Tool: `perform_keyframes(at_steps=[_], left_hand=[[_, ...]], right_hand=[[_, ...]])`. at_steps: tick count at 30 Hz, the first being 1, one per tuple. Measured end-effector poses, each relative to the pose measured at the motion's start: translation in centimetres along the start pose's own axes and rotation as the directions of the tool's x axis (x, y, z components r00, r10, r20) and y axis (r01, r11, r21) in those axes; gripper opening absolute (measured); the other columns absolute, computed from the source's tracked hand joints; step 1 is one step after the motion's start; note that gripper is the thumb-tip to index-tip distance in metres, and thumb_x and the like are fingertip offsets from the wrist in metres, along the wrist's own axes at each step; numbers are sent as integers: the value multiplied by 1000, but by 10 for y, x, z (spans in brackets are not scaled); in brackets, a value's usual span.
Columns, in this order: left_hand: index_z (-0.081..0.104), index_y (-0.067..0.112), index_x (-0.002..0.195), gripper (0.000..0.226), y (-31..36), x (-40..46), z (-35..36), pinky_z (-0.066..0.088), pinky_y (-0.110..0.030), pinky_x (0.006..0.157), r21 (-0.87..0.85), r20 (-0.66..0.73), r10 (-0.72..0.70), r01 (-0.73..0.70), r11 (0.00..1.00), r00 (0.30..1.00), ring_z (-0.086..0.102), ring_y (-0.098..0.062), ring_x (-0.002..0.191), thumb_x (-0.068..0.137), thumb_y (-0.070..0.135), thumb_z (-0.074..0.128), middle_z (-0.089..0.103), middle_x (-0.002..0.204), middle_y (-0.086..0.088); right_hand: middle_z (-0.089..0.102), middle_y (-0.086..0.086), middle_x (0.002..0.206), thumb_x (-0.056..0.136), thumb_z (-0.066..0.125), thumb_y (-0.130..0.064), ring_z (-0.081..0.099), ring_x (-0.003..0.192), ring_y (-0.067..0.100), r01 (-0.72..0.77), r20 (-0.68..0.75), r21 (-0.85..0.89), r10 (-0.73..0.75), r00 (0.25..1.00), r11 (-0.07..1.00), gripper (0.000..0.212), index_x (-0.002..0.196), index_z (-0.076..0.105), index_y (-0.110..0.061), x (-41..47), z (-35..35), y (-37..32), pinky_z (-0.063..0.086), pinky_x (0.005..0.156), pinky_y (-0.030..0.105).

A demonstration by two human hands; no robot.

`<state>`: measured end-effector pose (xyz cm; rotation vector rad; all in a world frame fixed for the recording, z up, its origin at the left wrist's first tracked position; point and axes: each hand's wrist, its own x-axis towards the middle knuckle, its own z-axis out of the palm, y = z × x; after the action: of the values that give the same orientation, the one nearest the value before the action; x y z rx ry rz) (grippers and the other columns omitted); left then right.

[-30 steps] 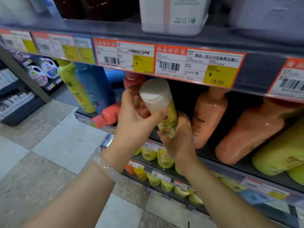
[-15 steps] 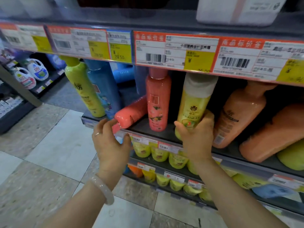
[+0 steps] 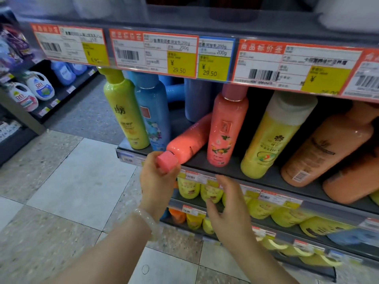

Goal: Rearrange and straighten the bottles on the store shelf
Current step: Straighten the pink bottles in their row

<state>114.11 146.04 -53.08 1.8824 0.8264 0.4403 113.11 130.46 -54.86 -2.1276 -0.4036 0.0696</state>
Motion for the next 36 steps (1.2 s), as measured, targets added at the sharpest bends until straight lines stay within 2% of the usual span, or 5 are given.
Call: perform_keyframes(at_steps=[12, 20, 26, 31, 36], left_hand=[[61, 20, 84, 39, 108, 0, -35, 49, -27, 76, -21, -67, 409, -411, 912, 910, 58, -17, 86, 58, 47, 72, 59, 99, -7], [47, 21, 116, 50, 64, 6, -22, 48, -25, 91, -296, 117, 325, -280, 913, 938, 61, -4, 106, 69, 18, 64, 62, 114, 6], [29, 10, 139, 77, 8, 14, -6, 42, -44, 105, -152, 330, 166, -121, 981, 929, 50, -21, 124, 72, -2, 66, 50, 134, -7], [42, 22, 115, 63, 14, 17, 17, 50, -35, 85, -63, 205, 141, -130, 989, 969, 60, -19, 98, 64, 26, 79, 61, 106, 2], [40, 15, 123, 64, 15, 19, 31, 43, -34, 84, 18, 117, 141, -144, 989, 983, 56, -25, 104, 71, 25, 76, 60, 115, -8]], right_hand=[[53, 2, 129, 72, 73, -18, 51, 119, 16, 51, -171, 188, -18, 985, 981, 71, 131, 33, -22, 75, 22, -71, 43, 100, 36], [58, 15, 114, 81, 58, -11, 57, 102, 33, 3, -107, 125, 10, 994, 992, 42, 120, 41, -11, 88, 20, -76, 49, 86, 45], [60, 9, 119, 82, 63, -14, 56, 111, 26, -114, -44, 125, 120, 992, 986, 42, 121, 49, -13, 80, 20, -53, 46, 96, 43], [53, -1, 104, 82, 63, -11, 59, 98, 20, -47, -190, 62, 58, 980, 997, 29, 110, 56, -13, 46, 1, -31, 50, 86, 33], [40, 5, 130, 77, 67, -13, 41, 122, 16, -58, -261, 68, 74, 963, 996, 67, 135, 32, -10, 51, -7, -31, 36, 103, 26]])
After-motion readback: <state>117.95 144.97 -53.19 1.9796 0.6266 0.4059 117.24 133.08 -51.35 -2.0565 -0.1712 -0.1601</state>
